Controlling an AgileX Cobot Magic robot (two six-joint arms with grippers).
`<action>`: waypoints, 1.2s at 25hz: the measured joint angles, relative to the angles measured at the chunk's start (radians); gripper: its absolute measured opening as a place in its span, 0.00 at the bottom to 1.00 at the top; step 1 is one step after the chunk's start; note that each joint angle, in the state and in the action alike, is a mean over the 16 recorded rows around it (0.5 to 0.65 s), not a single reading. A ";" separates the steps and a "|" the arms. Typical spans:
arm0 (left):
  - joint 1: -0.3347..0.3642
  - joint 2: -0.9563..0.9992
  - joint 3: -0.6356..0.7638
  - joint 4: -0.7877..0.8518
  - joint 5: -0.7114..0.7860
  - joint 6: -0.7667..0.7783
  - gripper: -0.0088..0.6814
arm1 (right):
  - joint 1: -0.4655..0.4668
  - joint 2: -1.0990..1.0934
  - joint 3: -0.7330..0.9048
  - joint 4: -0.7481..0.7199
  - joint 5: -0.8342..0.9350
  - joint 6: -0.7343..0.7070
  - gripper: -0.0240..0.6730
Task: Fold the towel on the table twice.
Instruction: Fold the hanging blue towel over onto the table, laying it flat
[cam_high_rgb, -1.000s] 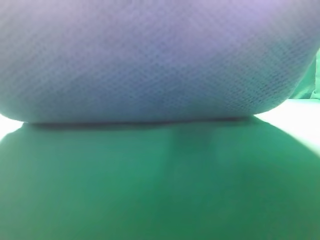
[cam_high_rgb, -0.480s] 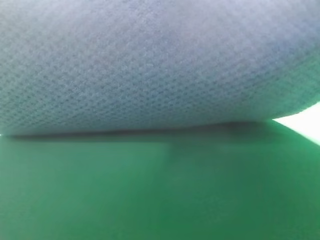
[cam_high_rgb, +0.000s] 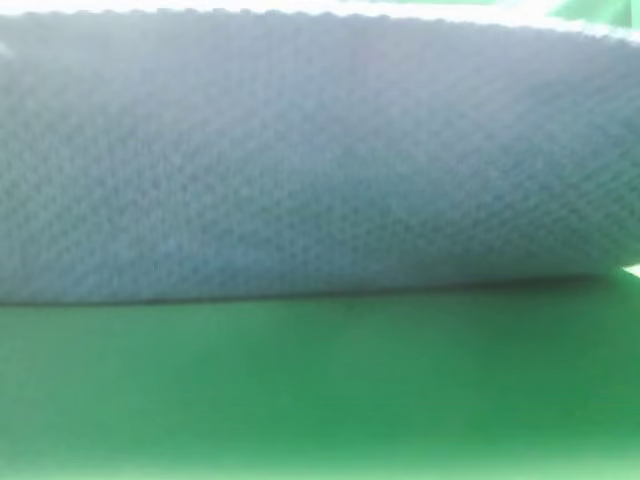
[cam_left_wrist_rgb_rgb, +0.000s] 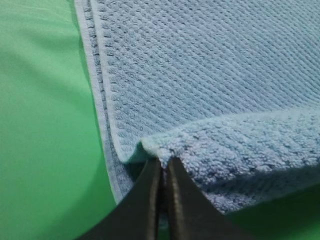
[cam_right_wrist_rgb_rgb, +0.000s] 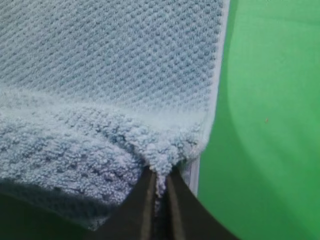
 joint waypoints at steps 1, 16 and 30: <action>0.000 0.027 -0.009 0.000 -0.014 0.002 0.01 | -0.004 0.031 -0.017 -0.007 -0.010 -0.001 0.03; 0.000 0.483 -0.315 0.005 -0.171 0.020 0.01 | -0.068 0.490 -0.377 -0.081 -0.123 -0.063 0.03; 0.000 0.698 -0.476 0.009 -0.226 0.025 0.01 | -0.078 0.737 -0.569 -0.128 -0.174 -0.086 0.03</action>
